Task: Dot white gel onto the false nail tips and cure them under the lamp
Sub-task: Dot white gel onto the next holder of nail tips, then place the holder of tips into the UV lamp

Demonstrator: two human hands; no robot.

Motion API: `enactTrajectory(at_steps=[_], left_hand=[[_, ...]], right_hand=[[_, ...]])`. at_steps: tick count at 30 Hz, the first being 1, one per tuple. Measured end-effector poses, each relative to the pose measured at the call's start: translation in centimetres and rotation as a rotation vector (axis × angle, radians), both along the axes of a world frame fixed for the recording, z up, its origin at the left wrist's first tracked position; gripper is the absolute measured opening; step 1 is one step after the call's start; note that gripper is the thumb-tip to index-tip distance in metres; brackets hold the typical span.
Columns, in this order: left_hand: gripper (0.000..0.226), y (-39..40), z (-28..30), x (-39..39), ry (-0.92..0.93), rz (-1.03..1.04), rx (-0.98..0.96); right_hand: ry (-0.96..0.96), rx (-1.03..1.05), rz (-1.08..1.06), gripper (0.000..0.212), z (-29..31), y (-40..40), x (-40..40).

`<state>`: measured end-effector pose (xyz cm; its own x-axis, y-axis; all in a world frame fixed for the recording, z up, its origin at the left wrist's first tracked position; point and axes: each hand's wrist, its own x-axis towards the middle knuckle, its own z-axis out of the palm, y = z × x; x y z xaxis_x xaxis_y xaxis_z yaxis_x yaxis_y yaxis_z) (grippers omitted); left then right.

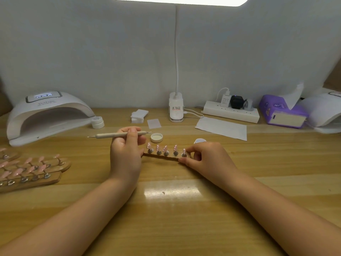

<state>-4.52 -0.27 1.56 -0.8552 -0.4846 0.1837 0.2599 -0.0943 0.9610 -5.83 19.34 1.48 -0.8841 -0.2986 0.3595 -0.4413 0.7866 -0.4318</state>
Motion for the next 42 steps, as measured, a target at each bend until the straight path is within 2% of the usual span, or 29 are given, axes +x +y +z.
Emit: enactTrajectory(at_steps=[6,16,22,27,30,34,39,42], left_hand=[[0.023,-0.2,-0.1,-0.2,-0.014,0.001,0.051],[0.018,-0.1,0.9,0.3,0.024,-0.024,0.073],[0.017,-0.1,3.4,0.4,-0.069,-0.035,0.328],[0.016,-0.2,5.1,1.1,-0.028,-0.099,0.377],[0.018,1.4,5.7,1.4,0.002,-0.154,0.380],[0.019,5.9,6.2,2.0,0.014,-0.315,0.314],[0.018,11.6,6.2,2.0,0.069,-0.442,0.216],[0.017,15.7,4.7,1.9,-0.010,-0.501,0.204]], right_hand=[[0.017,0.014,0.057,0.031,0.4,0.4,0.2],[-0.030,-0.188,0.101,0.025,1.7,1.4,0.4],[-0.101,-0.257,0.102,0.025,2.9,1.8,0.7],[-0.112,-0.389,0.077,0.029,7.0,4.1,0.8],[-0.033,-0.396,-0.015,0.030,9.1,7.0,1.1],[0.066,-0.339,-0.242,0.027,9.0,12.5,1.9],[0.041,-0.280,-0.551,0.029,6.8,20.1,2.2],[0.031,-0.197,-0.739,0.038,5.8,24.9,2.4]])
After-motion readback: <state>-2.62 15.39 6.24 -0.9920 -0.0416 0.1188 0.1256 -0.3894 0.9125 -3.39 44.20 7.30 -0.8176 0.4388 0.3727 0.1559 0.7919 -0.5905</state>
